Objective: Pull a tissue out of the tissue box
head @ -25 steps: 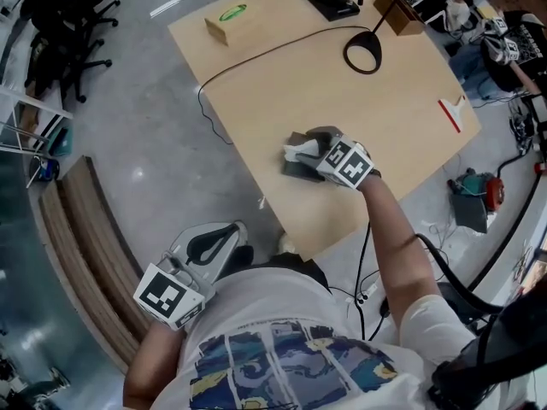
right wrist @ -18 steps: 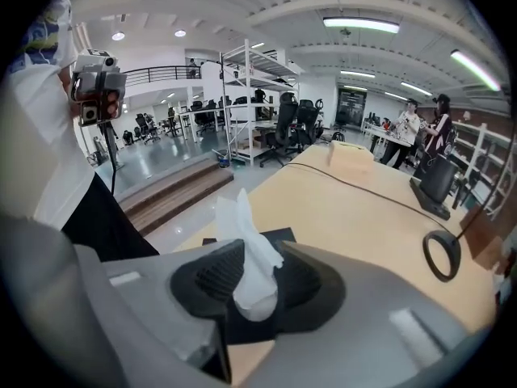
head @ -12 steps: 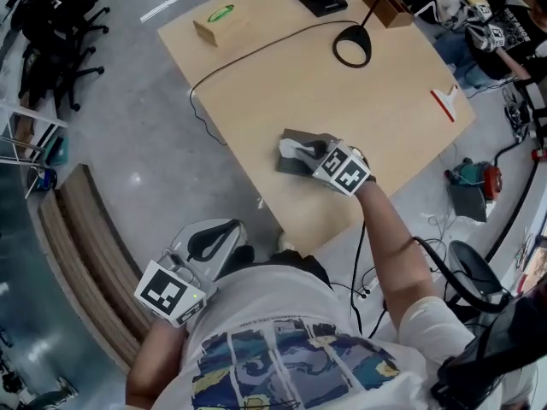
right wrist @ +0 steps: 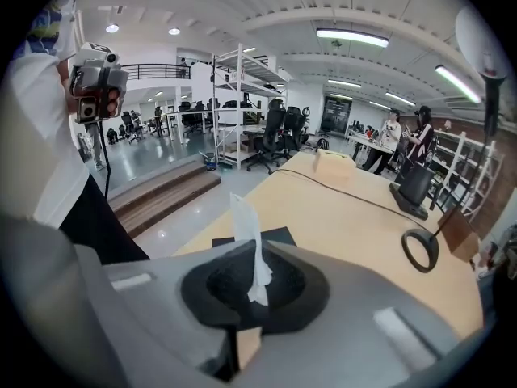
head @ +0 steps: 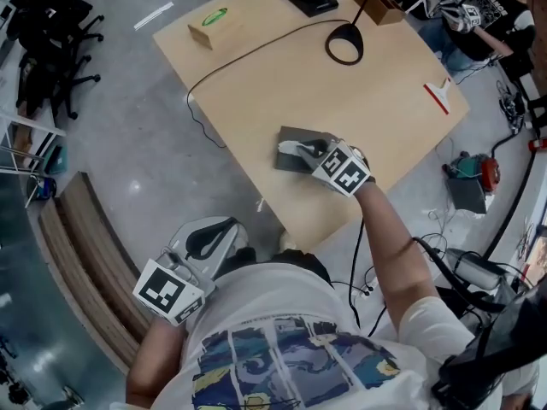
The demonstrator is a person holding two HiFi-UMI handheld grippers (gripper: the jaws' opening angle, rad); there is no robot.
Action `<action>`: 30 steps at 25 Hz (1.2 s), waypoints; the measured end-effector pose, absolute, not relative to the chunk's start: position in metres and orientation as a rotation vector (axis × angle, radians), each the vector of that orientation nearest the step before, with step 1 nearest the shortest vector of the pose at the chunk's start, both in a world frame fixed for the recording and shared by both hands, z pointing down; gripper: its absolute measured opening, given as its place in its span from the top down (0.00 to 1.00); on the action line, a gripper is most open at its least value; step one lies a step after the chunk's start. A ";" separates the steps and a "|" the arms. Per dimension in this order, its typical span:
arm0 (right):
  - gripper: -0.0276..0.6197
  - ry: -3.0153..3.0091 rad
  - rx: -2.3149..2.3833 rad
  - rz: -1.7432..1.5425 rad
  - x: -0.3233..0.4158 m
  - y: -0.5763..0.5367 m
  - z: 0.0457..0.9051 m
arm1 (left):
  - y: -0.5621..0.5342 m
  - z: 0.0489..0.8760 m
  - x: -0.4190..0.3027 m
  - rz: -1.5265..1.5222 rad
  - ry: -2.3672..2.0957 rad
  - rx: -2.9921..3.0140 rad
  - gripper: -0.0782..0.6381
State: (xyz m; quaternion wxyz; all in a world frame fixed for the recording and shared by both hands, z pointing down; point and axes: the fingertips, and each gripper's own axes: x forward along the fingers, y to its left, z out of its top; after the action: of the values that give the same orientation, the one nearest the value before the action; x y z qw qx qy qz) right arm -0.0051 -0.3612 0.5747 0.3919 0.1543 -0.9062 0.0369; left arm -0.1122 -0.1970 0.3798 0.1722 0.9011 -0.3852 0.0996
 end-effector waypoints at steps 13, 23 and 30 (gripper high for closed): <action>0.95 -2.326 0.506 -0.002 -0.006 -0.358 0.520 | -0.193 0.375 -0.117 0.266 -1.030 2.605 0.88; 0.95 -2.366 0.612 -0.052 -0.008 -0.341 0.466 | -0.192 0.373 -0.126 0.242 -0.972 2.642 0.88; 0.95 -2.397 0.685 -0.068 -0.010 -0.319 0.429 | -0.190 0.370 -0.130 0.236 -0.924 2.666 0.88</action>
State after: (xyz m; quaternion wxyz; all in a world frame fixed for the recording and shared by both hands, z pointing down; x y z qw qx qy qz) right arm -0.0099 -0.3190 0.4289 0.3184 0.2602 -0.9112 -0.0259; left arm -0.1302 -0.1904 0.3701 0.1546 0.9303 -0.3223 0.0825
